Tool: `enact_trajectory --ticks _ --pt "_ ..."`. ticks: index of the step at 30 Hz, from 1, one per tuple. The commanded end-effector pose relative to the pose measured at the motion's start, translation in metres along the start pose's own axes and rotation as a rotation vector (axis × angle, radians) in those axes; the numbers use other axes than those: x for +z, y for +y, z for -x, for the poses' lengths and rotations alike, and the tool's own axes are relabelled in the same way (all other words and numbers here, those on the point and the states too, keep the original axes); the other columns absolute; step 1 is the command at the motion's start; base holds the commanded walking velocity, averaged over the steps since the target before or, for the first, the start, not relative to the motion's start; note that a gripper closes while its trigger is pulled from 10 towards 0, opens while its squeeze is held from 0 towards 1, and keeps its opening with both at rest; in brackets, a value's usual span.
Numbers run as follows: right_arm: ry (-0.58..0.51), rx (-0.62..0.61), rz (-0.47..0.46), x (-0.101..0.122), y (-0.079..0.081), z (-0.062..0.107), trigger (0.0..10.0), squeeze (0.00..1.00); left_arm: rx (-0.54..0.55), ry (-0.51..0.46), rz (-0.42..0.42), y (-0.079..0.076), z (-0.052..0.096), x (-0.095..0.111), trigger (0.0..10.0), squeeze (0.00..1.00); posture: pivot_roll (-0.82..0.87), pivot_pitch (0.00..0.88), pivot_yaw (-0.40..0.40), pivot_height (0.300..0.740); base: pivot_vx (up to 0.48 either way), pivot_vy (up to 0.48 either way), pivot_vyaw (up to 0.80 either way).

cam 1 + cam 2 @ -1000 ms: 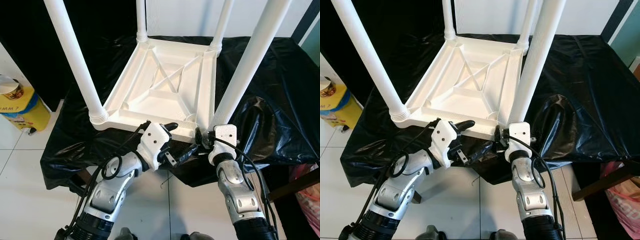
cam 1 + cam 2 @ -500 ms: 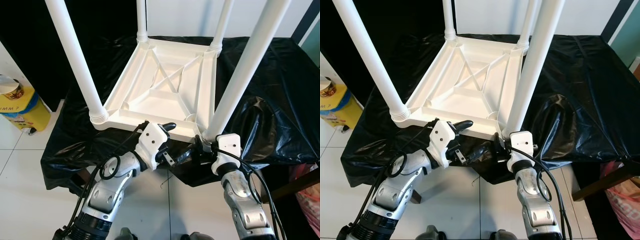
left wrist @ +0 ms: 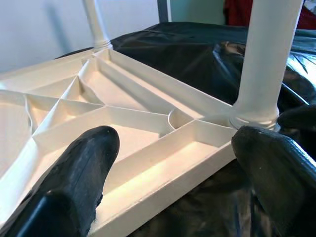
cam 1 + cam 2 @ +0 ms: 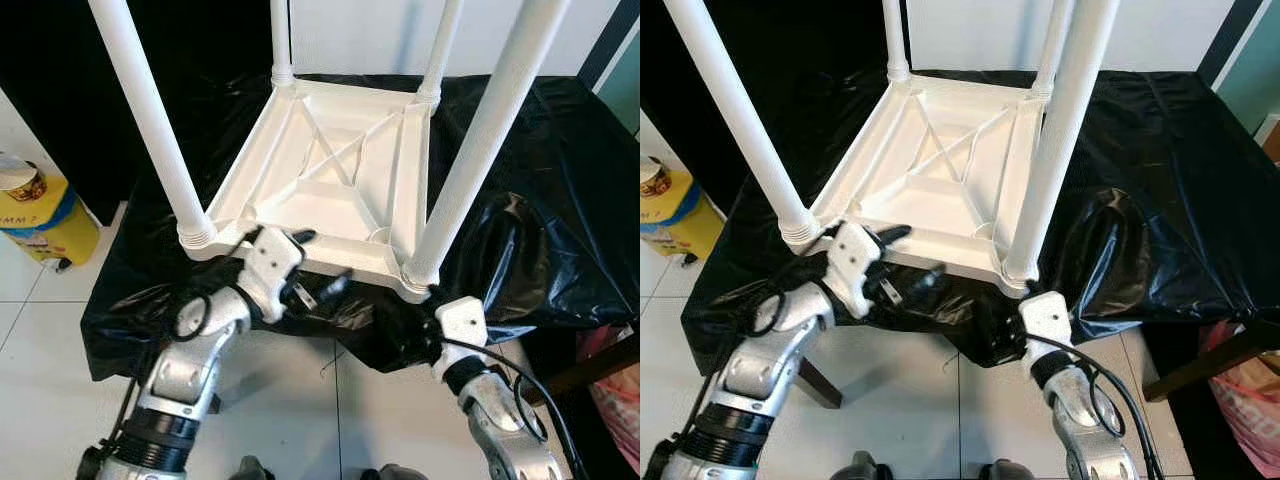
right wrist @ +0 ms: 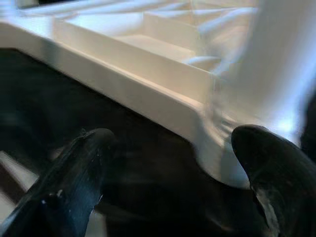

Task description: Building children table

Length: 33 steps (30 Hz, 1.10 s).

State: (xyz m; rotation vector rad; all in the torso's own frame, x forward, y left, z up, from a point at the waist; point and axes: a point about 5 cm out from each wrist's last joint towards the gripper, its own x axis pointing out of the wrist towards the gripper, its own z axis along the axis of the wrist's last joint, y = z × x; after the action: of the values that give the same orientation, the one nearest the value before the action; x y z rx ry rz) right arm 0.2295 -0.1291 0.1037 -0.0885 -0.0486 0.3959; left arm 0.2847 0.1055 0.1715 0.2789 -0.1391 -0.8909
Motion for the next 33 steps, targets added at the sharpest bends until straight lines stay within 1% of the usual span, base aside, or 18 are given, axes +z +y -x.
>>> enact_trajectory --ticks 1,2,4,5,6,8,15,17,21,22,24,25,26,28,30,31,33 --pt "-0.010 0.049 -0.008 0.002 0.004 -0.004 10.0 0.00 0.041 0.014 -0.032 0.012 0.004 0.000 10.0 0.00 0.03 0.067 -0.022 0.740 0.000 0.000 0.00" --pt "-0.018 0.068 -0.011 0.004 0.006 -0.009 10.0 0.00 0.060 0.024 -0.053 0.019 0.007 0.000 10.0 0.00 0.04 0.066 -0.022 0.740 0.000 0.000 0.00" --pt "-0.018 0.068 -0.011 0.004 0.006 -0.009 10.0 0.00 0.060 0.024 -0.053 0.019 0.007 0.000 10.0 0.00 0.04 0.066 -0.022 0.740 0.000 0.000 0.00" --pt "-0.026 0.088 -0.016 0.005 0.010 -0.014 10.0 0.00 0.073 0.034 -0.074 0.025 0.011 0.000 10.0 0.00 0.04 0.067 -0.020 0.740 0.000 0.000 0.00" --pt "-0.026 0.088 -0.016 0.005 0.010 -0.014 10.0 0.00 0.073 0.034 -0.074 0.025 0.011 0.000 10.0 0.00 0.04 0.067 -0.020 0.740 0.000 0.000 0.00" --pt "-0.042 0.129 -0.026 0.008 0.019 -0.024 10.0 0.00 0.093 0.048 -0.097 0.032 0.015 0.001 10.0 0.00 0.05 0.068 -0.017 0.740 0.000 0.000 0.00" --pt "-0.071 0.161 -0.054 0.014 0.030 -0.035 10.0 0.00 0.111 0.046 -0.105 0.037 0.018 0.002 10.0 0.00 0.06 0.071 -0.014 0.740 0.000 0.000 0.00" --pt "-0.096 0.147 -0.063 0.019 0.034 -0.042 10.0 0.00 0.110 0.045 -0.108 0.036 0.017 0.001 10.0 0.00 0.06 0.073 -0.016 0.740 0.000 0.000 0.00" --pt "-0.109 0.126 -0.061 0.021 0.035 -0.045 10.0 0.00 0.105 0.043 -0.101 0.034 0.016 0.000 10.0 0.00 0.06 0.072 -0.016 0.740 0.000 0.000 0.00" --pt "-0.120 0.104 -0.062 0.023 0.034 -0.047 10.0 0.00 0.100 0.041 -0.098 0.033 0.015 -0.001 10.0 0.00 0.06 0.074 -0.016 0.740 0.000 0.000 0.00" --pt "-0.142 0.010 -0.055 0.026 0.025 -0.048 10.0 0.00 0.089 0.045 -0.082 0.029 0.016 -0.003 10.0 0.00 0.06 0.079 -0.017 0.740 0.000 0.000 0.00" --pt "-0.142 0.010 -0.055 0.026 0.025 -0.048 10.0 0.00 0.089 0.045 -0.082 0.029 0.016 -0.003 10.0 0.00 0.06 0.079 -0.017 0.740 0.000 0.000 0.00" --pt "-0.152 -0.049 -0.047 0.027 0.018 -0.048 10.0 0.00 0.077 0.047 -0.071 0.027 0.017 -0.005 10.0 0.00 0.06 0.079 -0.017 0.740 0.000 0.000 0.00" --pt "-0.152 -0.049 -0.047 0.027 0.018 -0.048 10.0 0.00 0.077 0.047 -0.071 0.027 0.017 -0.005 10.0 0.00 0.06 0.079 -0.017 0.740 0.000 0.000 0.00" --pt "-0.167 -0.158 -0.031 0.029 0.002 -0.047 10.0 0.00 0.039 0.060 -0.044 0.020 0.021 -0.008 10.0 0.00 0.06 0.084 -0.016 0.740 0.000 0.000 0.00" --pt "-0.167 -0.158 -0.031 0.029 0.002 -0.047 10.0 0.00 0.039 0.060 -0.044 0.020 0.021 -0.008 10.0 0.00 0.06 0.084 -0.016 0.740 0.000 0.000 0.00" --pt "-0.169 -0.222 -0.021 0.030 -0.009 -0.045 10.0 0.00 -0.002 0.079 -0.008 0.015 0.027 -0.011 10.0 0.00 0.06 0.087 -0.016 0.740 0.000 0.000 0.00"
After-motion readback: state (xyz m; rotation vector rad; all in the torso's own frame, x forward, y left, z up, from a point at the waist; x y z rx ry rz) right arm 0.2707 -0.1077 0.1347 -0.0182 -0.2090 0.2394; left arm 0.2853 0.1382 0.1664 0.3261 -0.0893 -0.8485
